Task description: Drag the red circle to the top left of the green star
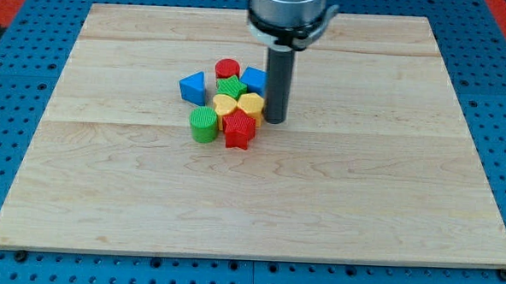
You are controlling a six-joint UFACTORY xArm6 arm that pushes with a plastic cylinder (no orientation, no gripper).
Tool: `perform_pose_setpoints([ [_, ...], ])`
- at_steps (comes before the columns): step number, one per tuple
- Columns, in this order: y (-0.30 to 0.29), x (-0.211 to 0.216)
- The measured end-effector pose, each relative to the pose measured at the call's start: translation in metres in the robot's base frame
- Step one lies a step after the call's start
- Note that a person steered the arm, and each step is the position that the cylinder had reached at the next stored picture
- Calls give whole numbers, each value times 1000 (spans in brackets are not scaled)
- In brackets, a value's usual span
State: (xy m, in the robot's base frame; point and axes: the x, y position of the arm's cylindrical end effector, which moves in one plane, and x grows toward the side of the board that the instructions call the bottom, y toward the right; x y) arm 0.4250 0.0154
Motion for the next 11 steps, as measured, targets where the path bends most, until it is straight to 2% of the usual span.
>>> perform_pose_setpoints([
  [1,-3,-4],
  [2,35,-22],
  [3,49,-45],
  [4,27,-48],
  [6,19,-103],
  [9,-54,-96],
  [10,-56,-75],
  [11,-68,-90],
])
